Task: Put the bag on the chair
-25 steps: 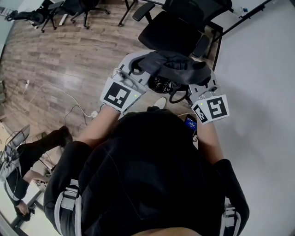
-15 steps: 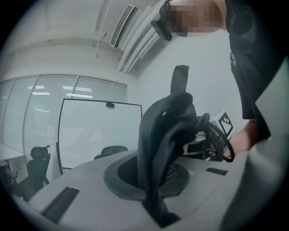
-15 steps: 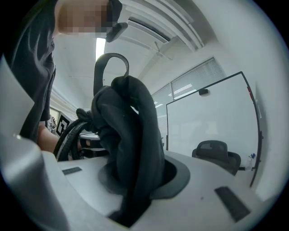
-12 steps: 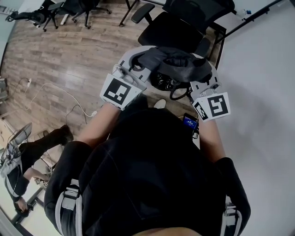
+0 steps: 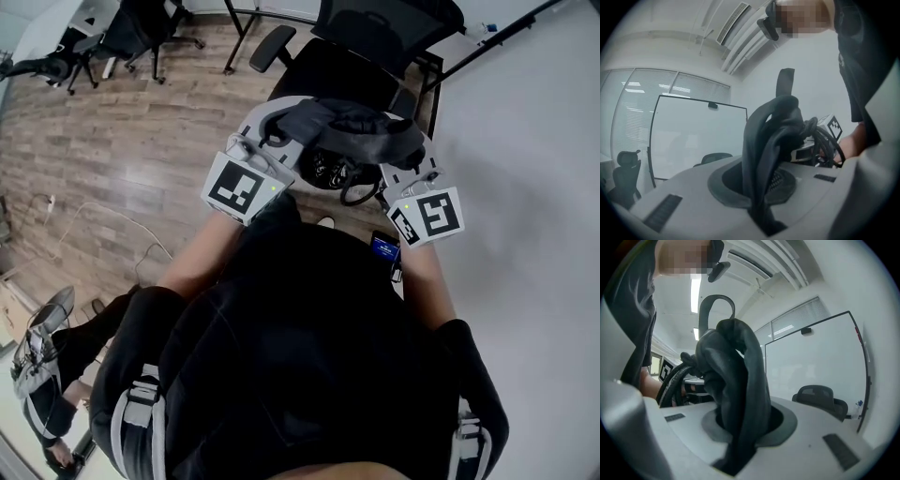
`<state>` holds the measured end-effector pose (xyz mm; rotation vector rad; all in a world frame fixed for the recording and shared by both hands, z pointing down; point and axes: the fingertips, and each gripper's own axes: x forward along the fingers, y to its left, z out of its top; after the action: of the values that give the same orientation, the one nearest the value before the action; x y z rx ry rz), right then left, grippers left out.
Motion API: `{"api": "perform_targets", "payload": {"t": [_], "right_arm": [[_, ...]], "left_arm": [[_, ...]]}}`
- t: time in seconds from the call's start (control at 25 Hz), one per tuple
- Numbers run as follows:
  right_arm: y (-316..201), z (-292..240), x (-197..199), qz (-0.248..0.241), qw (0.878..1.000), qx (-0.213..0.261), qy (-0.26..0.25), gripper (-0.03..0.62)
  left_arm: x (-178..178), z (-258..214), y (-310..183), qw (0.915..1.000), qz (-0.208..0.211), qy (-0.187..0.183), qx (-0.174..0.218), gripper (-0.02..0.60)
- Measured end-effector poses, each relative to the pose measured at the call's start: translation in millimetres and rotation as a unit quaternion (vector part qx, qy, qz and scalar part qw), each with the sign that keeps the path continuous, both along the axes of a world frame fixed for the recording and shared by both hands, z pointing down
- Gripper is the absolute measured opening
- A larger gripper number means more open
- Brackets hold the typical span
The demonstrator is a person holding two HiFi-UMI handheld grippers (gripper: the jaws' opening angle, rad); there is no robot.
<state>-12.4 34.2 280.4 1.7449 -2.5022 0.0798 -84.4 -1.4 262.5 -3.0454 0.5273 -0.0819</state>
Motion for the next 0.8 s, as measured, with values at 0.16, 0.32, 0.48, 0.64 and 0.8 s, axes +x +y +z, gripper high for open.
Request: {"api": "perform_targets", "payload": {"t": [0.16, 0.32, 0.48, 0.64, 0.8], "right_arm": [[-43.3, -0.6, 5.0, 0.021, 1.000, -0.002, 0.004, 0.069], [-89.0, -2.5, 3.5, 0.048, 0.999, -0.003, 0.010, 0.069], [-124.5, -0.9, 4.0, 0.071, 0.997, -0.008, 0.008, 0.069], [-153.3, 3.4, -1.1, 0.094, 0.996, -0.012, 0.004, 0.069], [-177.5, 13.8, -7.8, 0.109, 0.994, -0.019, 0.000, 0.070]], "left_arm": [[6.0, -0.5, -45.8, 0.9998, 0.020, 0.004, -0.004, 0.023], [6.1, -4.9, -93.6, 0.9990, 0.045, 0.003, -0.001, 0.023], [8.9, -6.1, -132.3, 0.9977, 0.068, 0.003, 0.000, 0.023], [6.7, -3.5, -164.7, 0.9960, 0.089, 0.000, 0.001, 0.023], [2.4, 4.9, -191.2, 0.9946, 0.103, -0.005, -0.005, 0.023]]}}
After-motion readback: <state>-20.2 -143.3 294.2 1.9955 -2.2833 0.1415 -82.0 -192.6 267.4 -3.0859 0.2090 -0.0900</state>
